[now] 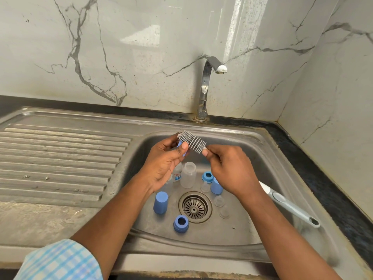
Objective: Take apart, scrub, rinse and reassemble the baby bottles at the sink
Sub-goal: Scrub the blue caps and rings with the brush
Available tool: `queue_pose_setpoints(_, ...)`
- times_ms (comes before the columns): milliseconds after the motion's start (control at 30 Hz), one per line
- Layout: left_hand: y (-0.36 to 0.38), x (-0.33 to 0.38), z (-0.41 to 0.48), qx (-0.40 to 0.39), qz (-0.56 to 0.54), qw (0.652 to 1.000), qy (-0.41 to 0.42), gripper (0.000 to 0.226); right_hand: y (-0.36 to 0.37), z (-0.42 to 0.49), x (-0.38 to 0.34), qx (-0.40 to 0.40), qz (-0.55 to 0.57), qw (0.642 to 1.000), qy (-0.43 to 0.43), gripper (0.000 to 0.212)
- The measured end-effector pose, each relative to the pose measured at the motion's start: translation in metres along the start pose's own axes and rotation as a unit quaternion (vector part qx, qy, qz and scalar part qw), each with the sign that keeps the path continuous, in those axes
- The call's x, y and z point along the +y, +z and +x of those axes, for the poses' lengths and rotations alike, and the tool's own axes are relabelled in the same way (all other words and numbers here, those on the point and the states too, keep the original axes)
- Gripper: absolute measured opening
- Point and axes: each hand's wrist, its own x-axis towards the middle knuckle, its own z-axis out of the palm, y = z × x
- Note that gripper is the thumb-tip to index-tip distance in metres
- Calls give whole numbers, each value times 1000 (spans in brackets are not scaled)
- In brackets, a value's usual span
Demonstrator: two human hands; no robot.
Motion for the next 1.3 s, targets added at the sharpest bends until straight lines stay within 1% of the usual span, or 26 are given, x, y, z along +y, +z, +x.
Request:
queue_pose_setpoints(133, 0, 2, 2, 8, -45, 999, -12, 48, -3, 0, 1, 7, 6, 1000, 8, 31)
queue_pose_setpoints(267, 2, 5, 0, 15, -75, 997, -6, 64, -2, 5, 8, 25, -41, 998, 41, 30)
queue_pose_setpoints(333, 4, 4, -1, 23, -53, 998, -7, 63, -3, 5, 14, 21, -33, 998, 41, 30)
queue_pose_setpoints(367, 3, 3, -1, 39, -43, 998, -6, 61, -4, 3, 14, 21, -22, 999, 32, 31)
queue_pose_setpoints(467, -3, 5, 4, 80, -61, 995, -1, 56, -2, -3, 2, 11, -4, 1000, -1, 32)
queue_pose_setpoints(533, -4, 6, 6, 75, -65, 995, -1, 55, 1, -1, -2, 16, -16, 1000, 3, 31)
queue_pose_setpoints(700, 0, 3, 2, 28, -37, 999, 0, 57, -1, 6, 9, 32, -31, 998, 45, 32)
queue_pose_setpoints(767, 1, 2, 3, 25, -22, 999, 0, 60, -2, 4, 14, 29, -29, 998, 42, 32)
queue_pose_setpoints(900, -3, 4, 3, 39, -9, 999, 13, 64, -2, -1, 11, 8, -9, 1000, 10, 31)
queue_pose_setpoints(1100, 2, 0, 0, -2, 2, 1000, 4, 72, -4, 5, 17, 17, -21, 999, 47, 32)
queue_pose_setpoints(1200, -1, 0, 1, 15, -30, 999, 12, 74, -4, 2, 15, 22, 4, 999, 29, 35)
queue_pose_setpoints(1300, -3, 1, 2, 34, -39, 999, 13, 67, -4, 2, 11, 27, 13, 999, 17, 38)
